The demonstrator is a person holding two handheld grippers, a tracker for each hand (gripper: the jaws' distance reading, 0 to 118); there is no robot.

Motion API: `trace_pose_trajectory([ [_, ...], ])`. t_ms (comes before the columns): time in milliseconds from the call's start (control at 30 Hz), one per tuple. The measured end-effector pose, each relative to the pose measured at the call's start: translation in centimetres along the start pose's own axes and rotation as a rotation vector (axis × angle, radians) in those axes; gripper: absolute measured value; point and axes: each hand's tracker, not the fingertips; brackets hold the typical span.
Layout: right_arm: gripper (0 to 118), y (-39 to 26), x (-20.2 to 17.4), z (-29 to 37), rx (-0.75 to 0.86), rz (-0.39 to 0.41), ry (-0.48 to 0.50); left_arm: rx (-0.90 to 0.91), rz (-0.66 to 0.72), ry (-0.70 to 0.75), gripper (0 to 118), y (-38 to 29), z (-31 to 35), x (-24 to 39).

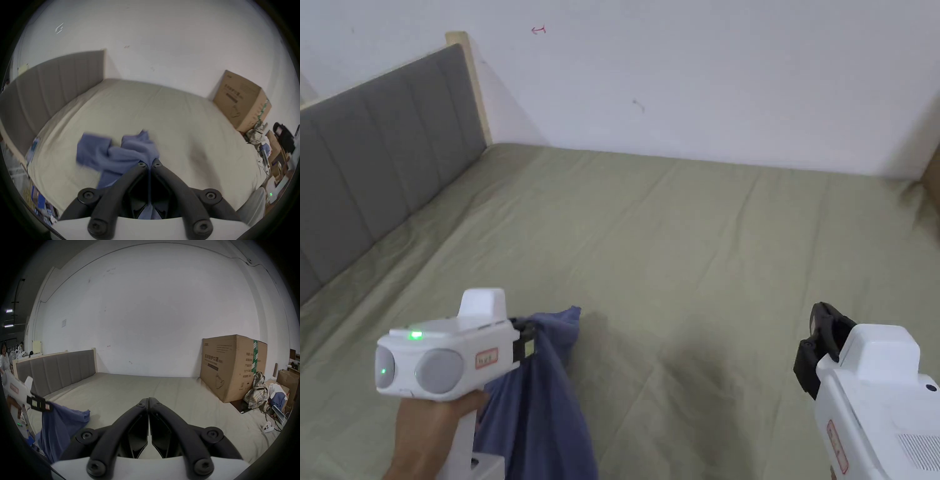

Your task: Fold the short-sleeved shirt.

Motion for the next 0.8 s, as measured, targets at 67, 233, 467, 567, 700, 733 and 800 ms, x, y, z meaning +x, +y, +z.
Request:
trace_pose_trajectory([
  [67, 0, 0.4, 1.0, 0.8, 0.017, -0.003, -0.022, 0.043, -0.042, -0.054, 0, 2.2, 0.8, 2.5],
  [233, 0, 0.9, 4.0, 2.5, 0.047, -0.012, -0.075, 0.108, -0.169, -0.198, 0, 6.6, 2.6, 9.7],
  [467, 0, 1.4, 7.5, 4.7, 0.081, -0.009, -0.148, 0.164, -0.267, -0.357, 0, 9.5, 2.3, 18.9],
  [567, 0, 1.6, 8.9, 5.5, 0.091, -0.007, -0.178, 0.147, -0.302, -0.416, 0, 9.4, 1.5, 22.3],
  [700, 0, 1.4, 10.6, 6.3, 0.095, -0.004, -0.222, 0.104, -0.313, -0.503, 0, 7.3, -0.3, 25.8],
  [733, 0, 1.3, 11.0, 6.4, 0.092, -0.006, -0.229, 0.072, -0.309, -0.529, 0, 6.3, -1.0, 26.6],
  [800, 0, 1.8, 10.9, 7.2, 0.085, -0.009, -0.245, 0.024, -0.311, -0.562, 0, 4.4, -2.3, 27.8],
])
